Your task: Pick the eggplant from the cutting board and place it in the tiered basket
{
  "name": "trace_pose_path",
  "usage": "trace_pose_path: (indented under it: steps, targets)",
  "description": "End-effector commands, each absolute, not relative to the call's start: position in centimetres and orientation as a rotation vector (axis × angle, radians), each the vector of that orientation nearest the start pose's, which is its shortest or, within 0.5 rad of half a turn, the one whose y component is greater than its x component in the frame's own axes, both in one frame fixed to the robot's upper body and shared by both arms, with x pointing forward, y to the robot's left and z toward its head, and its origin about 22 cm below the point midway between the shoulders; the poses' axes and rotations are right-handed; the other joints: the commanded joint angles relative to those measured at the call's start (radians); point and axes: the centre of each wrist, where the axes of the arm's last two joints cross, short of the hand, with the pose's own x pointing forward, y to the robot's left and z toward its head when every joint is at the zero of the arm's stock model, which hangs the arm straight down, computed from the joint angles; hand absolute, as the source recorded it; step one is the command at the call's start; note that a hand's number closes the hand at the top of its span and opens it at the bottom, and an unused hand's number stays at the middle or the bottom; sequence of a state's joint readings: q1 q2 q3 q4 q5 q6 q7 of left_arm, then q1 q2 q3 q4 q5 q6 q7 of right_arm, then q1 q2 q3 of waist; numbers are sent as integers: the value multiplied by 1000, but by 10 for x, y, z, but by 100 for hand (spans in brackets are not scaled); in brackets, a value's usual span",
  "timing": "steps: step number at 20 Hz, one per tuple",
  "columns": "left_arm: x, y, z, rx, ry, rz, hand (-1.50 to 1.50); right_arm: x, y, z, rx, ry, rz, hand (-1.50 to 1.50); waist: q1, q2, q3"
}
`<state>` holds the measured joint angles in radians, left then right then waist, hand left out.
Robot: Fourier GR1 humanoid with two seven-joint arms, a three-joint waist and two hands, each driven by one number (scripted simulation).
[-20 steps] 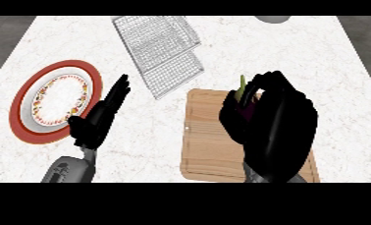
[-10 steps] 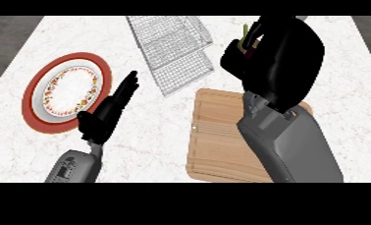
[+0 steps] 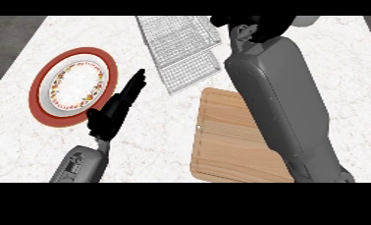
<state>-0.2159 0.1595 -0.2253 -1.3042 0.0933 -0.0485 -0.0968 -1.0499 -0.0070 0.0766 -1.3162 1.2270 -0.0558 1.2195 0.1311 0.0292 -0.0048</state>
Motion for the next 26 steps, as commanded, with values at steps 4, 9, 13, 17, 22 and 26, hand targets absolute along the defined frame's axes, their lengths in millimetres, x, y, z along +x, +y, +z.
trace_pose_path:
  steps: [4, 9, 13, 17, 22, 26]
  targets:
    - [288, 194, -14, -175, -1554, -331, 0, 405, -48, 268, -1170, -1086, 18, 150, 14, 8, 0]
    - [293, 196, -3, -184, -1560, -347, 0, 420, -51, 250, -1063, -1100, -33, 150, 24, 6, 2]
    - [293, 185, -3, -202, -1563, -366, 0, 426, -49, 268, -954, -1107, -97, 150, 33, 6, 2]
    - [297, 185, 0, -211, -1574, -364, 0, 435, -72, 266, -753, -1026, -273, -150, 41, 6, 3]
    - [291, 182, -8, -209, -1546, -364, 0, 443, -71, 260, -695, -1094, -394, -150, 38, 5, 2]
    - [292, 202, -10, -157, -1555, -354, 0, 444, -57, 263, -774, -1183, -481, -150, -4, -9, -1]
